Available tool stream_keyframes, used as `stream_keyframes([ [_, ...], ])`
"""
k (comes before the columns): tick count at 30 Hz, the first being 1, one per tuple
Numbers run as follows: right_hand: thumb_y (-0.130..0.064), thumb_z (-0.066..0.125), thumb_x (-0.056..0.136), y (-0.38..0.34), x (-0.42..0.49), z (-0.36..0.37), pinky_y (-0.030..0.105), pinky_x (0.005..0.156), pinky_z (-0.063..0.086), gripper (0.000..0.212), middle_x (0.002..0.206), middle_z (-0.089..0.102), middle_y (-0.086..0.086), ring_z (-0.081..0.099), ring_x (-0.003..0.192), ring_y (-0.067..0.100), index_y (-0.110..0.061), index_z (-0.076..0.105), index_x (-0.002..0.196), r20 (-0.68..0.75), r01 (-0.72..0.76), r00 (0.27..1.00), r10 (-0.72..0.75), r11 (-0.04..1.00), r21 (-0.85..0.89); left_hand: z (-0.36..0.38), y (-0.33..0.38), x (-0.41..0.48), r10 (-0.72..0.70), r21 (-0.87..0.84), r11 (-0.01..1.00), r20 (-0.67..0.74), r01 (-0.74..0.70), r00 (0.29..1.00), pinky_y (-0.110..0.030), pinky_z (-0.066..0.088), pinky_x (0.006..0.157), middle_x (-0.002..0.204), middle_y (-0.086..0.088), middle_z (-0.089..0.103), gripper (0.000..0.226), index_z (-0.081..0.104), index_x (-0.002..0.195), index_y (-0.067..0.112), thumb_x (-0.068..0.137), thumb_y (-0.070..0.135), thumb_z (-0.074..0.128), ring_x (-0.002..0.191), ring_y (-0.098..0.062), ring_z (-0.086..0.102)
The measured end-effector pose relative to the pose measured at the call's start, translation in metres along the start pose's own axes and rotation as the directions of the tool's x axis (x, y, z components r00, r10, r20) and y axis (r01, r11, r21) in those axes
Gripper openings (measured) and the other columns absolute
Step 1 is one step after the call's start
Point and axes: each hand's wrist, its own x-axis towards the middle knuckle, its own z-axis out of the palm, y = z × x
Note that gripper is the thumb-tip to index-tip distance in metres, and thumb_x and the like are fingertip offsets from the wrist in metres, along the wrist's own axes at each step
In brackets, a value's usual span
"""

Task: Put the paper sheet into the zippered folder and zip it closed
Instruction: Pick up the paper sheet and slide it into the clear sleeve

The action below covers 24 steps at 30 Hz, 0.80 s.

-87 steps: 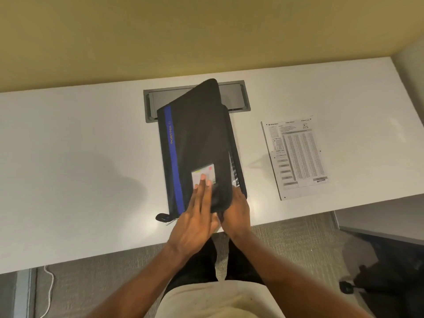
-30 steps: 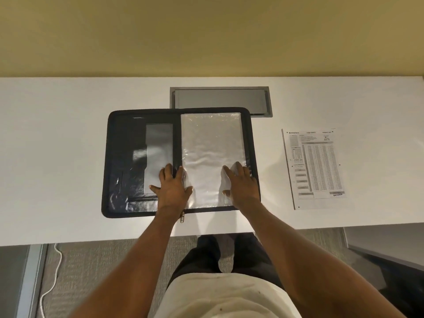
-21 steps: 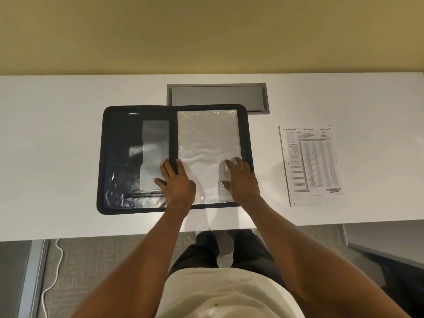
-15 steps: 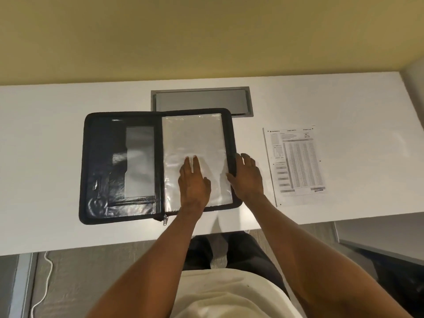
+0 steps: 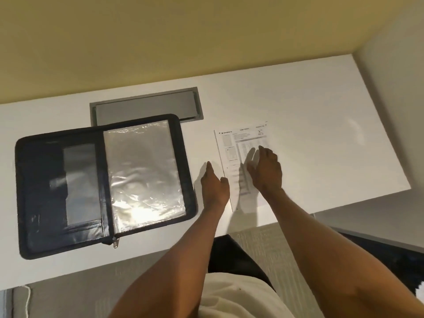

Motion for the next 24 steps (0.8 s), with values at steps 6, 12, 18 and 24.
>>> stream_keyframes([
  [6,-0.035,0.065,0.095,0.05,0.023,-0.011,0.046,0.101,0.045,0.065,0.142,0.052,0.016,0.051,0.129,0.037,-0.005,0.042,0.148,0.025,-0.168,0.986,0.166,0.978,0.12,0.053,0.025,-0.003,-0.007,-0.016,1.0,-0.12,0.005,0.993,-0.04,0.043,0.113,0.155,-0.003,0.044,0.064,0.031,0.153,0.017,0.094,-0.001,0.048,0.145,-0.023,0.034],
  [12,-0.018,0.065,0.087,0.068,0.037,-0.011,0.046,0.094,0.05,0.046,0.129,0.052,0.02,0.048,0.123,0.039,-0.001,0.05,0.127,0.121,-0.262,0.964,0.235,0.912,0.316,0.082,0.044,0.0,-0.098,0.045,0.993,-0.18,0.108,0.979,-0.047,0.025,0.125,0.169,-0.006,0.025,0.079,0.011,0.164,0.01,0.097,0.007,0.052,0.156,-0.027,0.018],
  [18,-0.017,0.068,0.083,0.066,0.042,-0.011,0.039,0.093,0.045,0.046,0.124,0.054,0.019,0.05,0.118,0.037,-0.003,0.054,0.125,0.143,-0.292,0.956,0.256,0.853,0.432,0.083,0.063,0.02,-0.318,-0.018,0.945,-0.268,0.325,0.909,-0.054,0.031,0.114,0.151,-0.013,0.047,0.072,0.029,0.157,0.014,0.093,0.023,0.063,0.14,-0.034,0.042],
  [24,-0.012,0.067,0.077,0.072,0.049,-0.014,0.032,0.078,0.033,0.022,0.097,0.053,0.013,0.045,0.095,0.03,-0.009,0.049,0.089,0.155,-0.295,0.955,0.251,0.813,0.502,0.068,0.059,0.038,-0.457,-0.208,0.885,-0.231,0.416,0.859,-0.054,0.044,0.107,0.122,-0.008,0.063,0.036,0.05,0.124,0.016,0.091,0.022,0.062,0.115,-0.031,0.06],
])
